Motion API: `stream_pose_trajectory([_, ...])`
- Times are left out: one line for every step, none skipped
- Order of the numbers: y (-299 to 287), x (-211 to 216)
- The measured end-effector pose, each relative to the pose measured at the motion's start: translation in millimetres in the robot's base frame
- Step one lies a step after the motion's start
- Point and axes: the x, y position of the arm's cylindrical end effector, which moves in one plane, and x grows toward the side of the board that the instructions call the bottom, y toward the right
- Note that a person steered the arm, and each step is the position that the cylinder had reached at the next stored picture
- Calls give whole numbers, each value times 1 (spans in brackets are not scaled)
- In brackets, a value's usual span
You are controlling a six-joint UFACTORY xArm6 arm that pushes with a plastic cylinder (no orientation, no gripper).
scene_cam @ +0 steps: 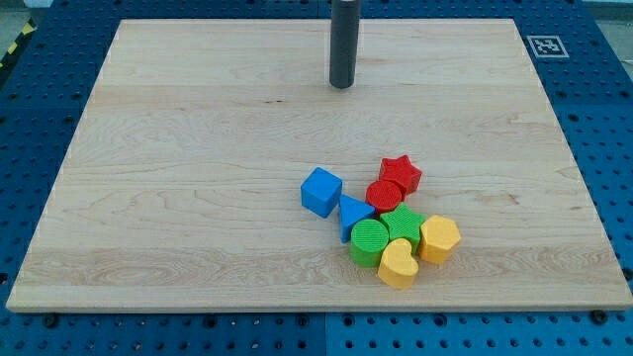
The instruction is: Move your arm towards bottom right
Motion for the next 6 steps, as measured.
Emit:
stream_pose_trajectory([0,0])
stream_pose_trajectory([42,6])
stream_pose_trajectory([127,53])
stream_pose_trajectory([191,118])
stream_pose_trajectory([210,202])
stream_pose_trajectory([194,279])
